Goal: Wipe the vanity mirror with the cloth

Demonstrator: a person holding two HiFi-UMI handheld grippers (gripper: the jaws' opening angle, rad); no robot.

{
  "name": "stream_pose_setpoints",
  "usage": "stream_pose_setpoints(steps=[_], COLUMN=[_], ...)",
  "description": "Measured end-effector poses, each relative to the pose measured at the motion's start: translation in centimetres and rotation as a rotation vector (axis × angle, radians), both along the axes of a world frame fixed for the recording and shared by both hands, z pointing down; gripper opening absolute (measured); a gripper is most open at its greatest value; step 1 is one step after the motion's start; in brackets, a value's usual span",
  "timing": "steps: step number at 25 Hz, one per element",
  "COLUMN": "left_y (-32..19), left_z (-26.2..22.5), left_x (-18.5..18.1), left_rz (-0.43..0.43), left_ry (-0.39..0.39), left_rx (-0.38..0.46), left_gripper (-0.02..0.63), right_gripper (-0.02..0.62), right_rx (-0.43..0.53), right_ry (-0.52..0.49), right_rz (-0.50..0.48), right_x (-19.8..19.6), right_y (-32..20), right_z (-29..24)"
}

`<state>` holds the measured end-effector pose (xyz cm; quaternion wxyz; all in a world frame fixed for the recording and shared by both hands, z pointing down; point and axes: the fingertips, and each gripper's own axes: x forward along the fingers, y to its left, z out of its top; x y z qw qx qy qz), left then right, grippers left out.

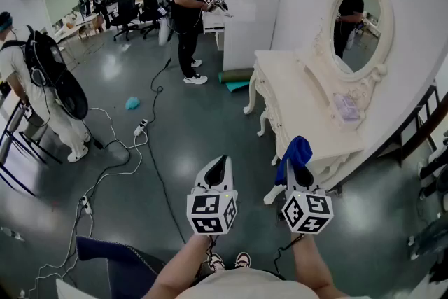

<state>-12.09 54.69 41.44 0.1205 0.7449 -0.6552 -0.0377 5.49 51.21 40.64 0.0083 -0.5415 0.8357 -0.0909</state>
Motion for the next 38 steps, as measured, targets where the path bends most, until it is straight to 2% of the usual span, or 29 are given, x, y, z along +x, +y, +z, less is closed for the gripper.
stream_pose_setpoints(steps=[13,21,25,32,38], left_y=[-0.6,-0.6,-1.1,-3.7,-10.0], left_z=[0.0,-0.1,1.3,3.8,4.5], left_x=[-1.1,-5.1,-6.9,-10.3,-11.7], left_rz=[0.011,0.012,0.004,-0.035,-0.056], left_ry=[-0.007,-0.034,-0.007,-0.003,-0.013], left_rx=[0.011,0.028,0.001,-0.042,-0.058], left_gripper=[0.003,0.003,0.003,0.003,0.003], right_gripper=[0.071,0.072,0.072,0.072,0.072], right_rx=[-0.008,-0.031,-0.084,-0.114,-0.128], right_ry=[0.000,-0.016,-0.024,-0.021,-0.033], right_rz=[0.019,0.089,0.111,0.120,0.144], right_x=[-0.7,-1.9,-2.4,-4.2,-3.9], right_y=[-0.8,-1.3,-2.0,-5.6,-12.6], right_z=[0.2,1.0,3.1,5.1,6.1])
